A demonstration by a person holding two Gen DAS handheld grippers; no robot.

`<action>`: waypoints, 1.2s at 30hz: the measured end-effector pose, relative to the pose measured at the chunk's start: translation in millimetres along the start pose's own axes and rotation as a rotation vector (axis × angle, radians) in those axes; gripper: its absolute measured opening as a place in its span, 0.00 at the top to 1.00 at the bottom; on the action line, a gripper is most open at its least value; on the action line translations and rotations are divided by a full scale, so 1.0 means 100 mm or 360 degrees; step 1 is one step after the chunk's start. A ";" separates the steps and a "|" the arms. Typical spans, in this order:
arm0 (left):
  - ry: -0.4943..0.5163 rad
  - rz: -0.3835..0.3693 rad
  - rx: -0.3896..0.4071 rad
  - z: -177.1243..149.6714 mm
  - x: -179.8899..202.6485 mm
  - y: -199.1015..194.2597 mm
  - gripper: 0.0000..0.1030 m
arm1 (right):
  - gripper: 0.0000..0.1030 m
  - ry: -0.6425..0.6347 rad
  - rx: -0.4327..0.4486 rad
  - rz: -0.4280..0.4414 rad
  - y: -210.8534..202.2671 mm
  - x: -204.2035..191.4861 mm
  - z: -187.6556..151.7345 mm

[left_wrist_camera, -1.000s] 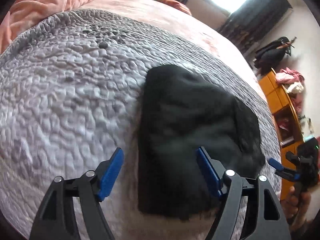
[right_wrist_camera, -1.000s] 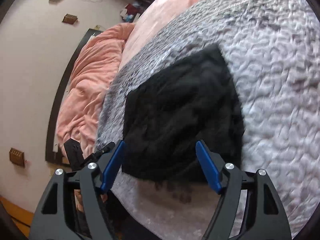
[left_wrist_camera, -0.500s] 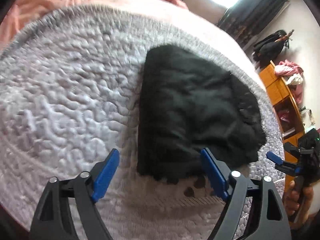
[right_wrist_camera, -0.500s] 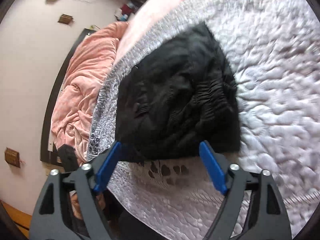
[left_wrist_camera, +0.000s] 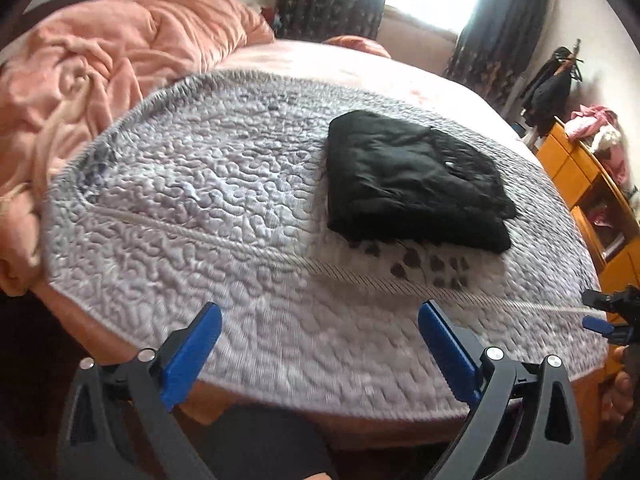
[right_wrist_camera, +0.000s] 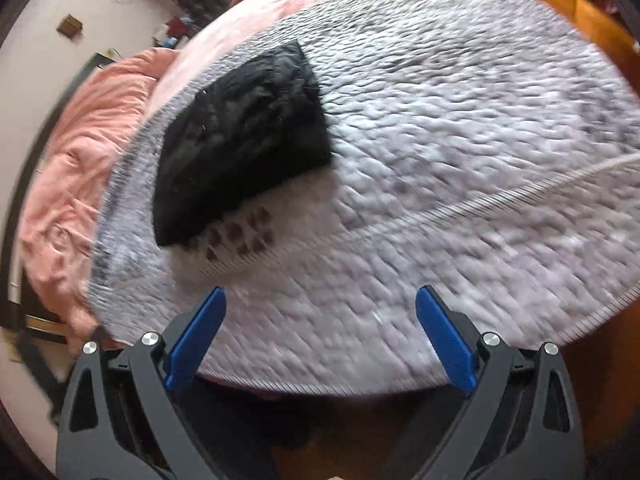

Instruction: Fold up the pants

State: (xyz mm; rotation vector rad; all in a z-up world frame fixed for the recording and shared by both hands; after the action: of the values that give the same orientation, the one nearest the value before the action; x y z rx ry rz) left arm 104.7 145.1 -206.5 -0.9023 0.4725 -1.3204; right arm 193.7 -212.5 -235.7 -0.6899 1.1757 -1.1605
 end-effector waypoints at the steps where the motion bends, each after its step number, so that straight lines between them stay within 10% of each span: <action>1: 0.0005 0.0008 0.0002 -0.05 0.03 -0.11 0.04 | 0.06 -0.0036 0.0051 -0.0056 -0.13 -0.03 -0.10; 21: 0.0204 -0.0084 0.0359 -0.21 0.83 -2.33 0.04 | 0.03 -0.0627 0.0892 -0.0365 -2.45 -1.29 -1.17; 36: 0.0157 -0.0028 0.0370 -0.22 0.82 -2.47 0.04 | 0.03 -0.0616 0.0917 -0.0331 -2.66 -1.41 -1.29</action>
State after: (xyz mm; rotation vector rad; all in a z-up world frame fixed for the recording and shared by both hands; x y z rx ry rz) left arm -46.8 61.9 -10.2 -0.6521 0.3783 -1.4078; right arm -9.2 -143.7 12.2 -0.5602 0.4155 -1.3822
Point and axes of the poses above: each gripper's, at about its wrist camera, not at the fingertips, and y roughly the way its jaws point, x to its right, z to its top, the point moved 4 cm from there along y, roughly the way its jaws point, and after that the axes turned 3 degrees about -z, right-handed, at the moved point
